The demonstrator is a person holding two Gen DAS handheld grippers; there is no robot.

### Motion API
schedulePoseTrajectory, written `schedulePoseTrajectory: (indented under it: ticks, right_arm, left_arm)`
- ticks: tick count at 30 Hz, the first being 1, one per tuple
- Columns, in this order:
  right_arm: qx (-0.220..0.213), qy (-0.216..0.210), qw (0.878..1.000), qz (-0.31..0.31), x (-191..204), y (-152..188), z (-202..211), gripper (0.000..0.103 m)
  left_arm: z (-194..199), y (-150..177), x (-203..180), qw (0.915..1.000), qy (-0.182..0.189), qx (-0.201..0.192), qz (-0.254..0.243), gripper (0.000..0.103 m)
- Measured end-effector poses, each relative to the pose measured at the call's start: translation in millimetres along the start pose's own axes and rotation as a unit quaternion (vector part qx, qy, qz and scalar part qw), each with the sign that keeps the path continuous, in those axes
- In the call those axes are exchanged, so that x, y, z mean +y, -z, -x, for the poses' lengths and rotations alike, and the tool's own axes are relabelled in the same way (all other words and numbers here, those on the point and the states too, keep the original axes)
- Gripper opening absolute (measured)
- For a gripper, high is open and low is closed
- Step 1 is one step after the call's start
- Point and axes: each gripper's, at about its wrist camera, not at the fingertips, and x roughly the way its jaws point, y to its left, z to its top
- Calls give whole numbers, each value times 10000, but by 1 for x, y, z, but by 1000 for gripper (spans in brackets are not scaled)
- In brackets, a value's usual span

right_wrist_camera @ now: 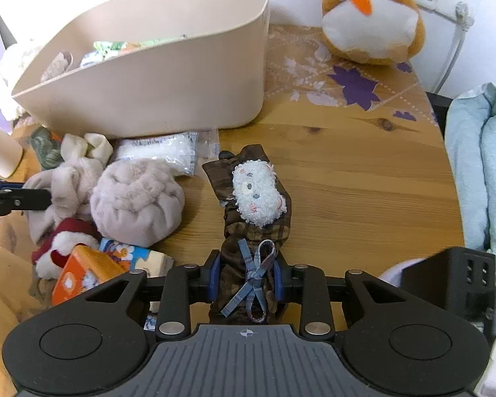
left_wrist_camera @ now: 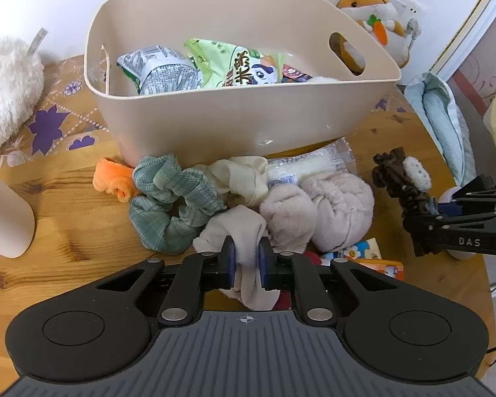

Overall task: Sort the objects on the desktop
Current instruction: 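Carry both items to the basket and open both tools to drop them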

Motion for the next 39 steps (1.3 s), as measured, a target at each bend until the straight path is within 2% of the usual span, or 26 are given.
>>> schedulePoseTrajectory:
  ticks: [6, 14, 18, 21, 33, 39]
  right_arm:
    - [-227, 26, 9997, -37, -4, 4, 24, 28]
    - [-552, -35, 9984, -62, -6, 3, 58, 28]
    - [-740, -32, 9972, -50, -5, -1, 76, 28]
    - [-950, 122, 9954, 92, 0, -4, 91, 28]
    - [-1503, -65, 9886, 11, 14, -31, 127, 28]
    - [-1695, -24, 9853, 199, 23, -48, 134, 28]
  left_arm:
    - [13, 1, -1, 9999, 70, -117, -5, 13]
    - [41, 2, 3, 9984, 436, -355, 104, 12]
    - [61, -2, 2, 9967, 587, -554, 58, 12]
    - [76, -8, 4, 9948, 645, -773, 146, 12]
    - [111, -47, 19, 9867, 759, -1393, 342, 12]
    - [120, -71, 32, 9805, 751, -1667, 720, 12]
